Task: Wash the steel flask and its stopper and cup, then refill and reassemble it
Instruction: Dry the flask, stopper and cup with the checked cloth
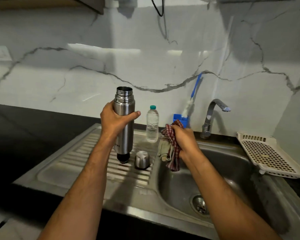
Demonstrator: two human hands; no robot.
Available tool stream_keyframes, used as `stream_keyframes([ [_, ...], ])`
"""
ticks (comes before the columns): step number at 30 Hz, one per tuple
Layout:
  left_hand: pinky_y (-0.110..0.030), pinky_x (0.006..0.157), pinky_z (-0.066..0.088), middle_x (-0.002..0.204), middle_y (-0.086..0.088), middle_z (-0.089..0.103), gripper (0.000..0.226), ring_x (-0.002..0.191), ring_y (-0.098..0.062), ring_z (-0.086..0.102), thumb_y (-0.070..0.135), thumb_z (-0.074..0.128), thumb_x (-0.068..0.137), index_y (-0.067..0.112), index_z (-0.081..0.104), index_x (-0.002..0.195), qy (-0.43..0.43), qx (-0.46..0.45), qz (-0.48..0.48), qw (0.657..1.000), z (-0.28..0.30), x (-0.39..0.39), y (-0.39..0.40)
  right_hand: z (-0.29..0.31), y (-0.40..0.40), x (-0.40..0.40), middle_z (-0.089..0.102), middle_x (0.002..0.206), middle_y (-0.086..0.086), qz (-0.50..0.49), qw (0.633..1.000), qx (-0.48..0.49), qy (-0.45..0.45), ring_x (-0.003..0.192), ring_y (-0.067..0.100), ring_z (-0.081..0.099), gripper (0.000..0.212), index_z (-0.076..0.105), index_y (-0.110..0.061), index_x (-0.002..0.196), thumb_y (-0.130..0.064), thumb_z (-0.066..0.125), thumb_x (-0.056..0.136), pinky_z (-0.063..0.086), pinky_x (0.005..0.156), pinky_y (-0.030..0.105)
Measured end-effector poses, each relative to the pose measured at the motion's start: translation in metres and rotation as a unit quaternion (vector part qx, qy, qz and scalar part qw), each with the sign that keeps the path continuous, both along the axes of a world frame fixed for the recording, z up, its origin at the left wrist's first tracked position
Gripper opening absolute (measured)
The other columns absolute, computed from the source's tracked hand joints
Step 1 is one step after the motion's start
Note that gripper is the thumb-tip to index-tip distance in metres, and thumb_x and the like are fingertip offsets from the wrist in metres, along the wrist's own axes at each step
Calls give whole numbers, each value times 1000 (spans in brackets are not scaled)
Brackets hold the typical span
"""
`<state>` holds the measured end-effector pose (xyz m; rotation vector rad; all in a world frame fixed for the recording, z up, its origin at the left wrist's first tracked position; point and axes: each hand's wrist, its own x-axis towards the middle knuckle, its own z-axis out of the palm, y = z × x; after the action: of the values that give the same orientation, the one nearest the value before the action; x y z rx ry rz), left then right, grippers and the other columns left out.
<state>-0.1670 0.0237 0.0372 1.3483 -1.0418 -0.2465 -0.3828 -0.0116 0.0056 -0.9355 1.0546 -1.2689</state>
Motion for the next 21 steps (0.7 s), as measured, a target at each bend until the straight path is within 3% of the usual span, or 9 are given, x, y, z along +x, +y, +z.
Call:
stream_keyframes([
  [4,-42,83,62,93,2,74,56,87,-18,72,39,98,54,23,68,98,15,5,20,1000,-15,50,23,4,13,35,75,74,10,51,999,12,3,67,23,72,12,70,-3,98,-11,67,90,63,78,42],
  [6,-40,84,62,94,2,73,56,87,-17,72,35,99,56,21,67,99,22,16,38,999,-27,71,32,3,19,52,77,82,13,69,998,15,7,71,24,73,17,71,-1,103,-12,67,91,63,78,43],
  [10,-41,83,62,97,-1,72,66,88,-18,71,37,99,54,16,66,106,26,37,64,997,-48,100,41,2,29,72,77,91,17,80,997,9,-6,66,21,71,23,70,3,110,-10,65,92,62,64,34],
  [18,-37,82,61,102,-3,71,73,93,-19,70,38,100,52,13,64,111,50,44,92,994,-75,138,48,-7,38,99,74,104,23,101,995,10,5,73,24,72,25,69,4,114,-10,64,94,62,72,38],
  [21,-36,81,60,102,-4,71,73,93,-20,70,36,100,53,12,64,111,55,41,96,993,-79,144,44,-7,41,101,74,103,23,108,994,11,12,71,23,72,22,69,3,112,-10,63,95,63,67,33],
])
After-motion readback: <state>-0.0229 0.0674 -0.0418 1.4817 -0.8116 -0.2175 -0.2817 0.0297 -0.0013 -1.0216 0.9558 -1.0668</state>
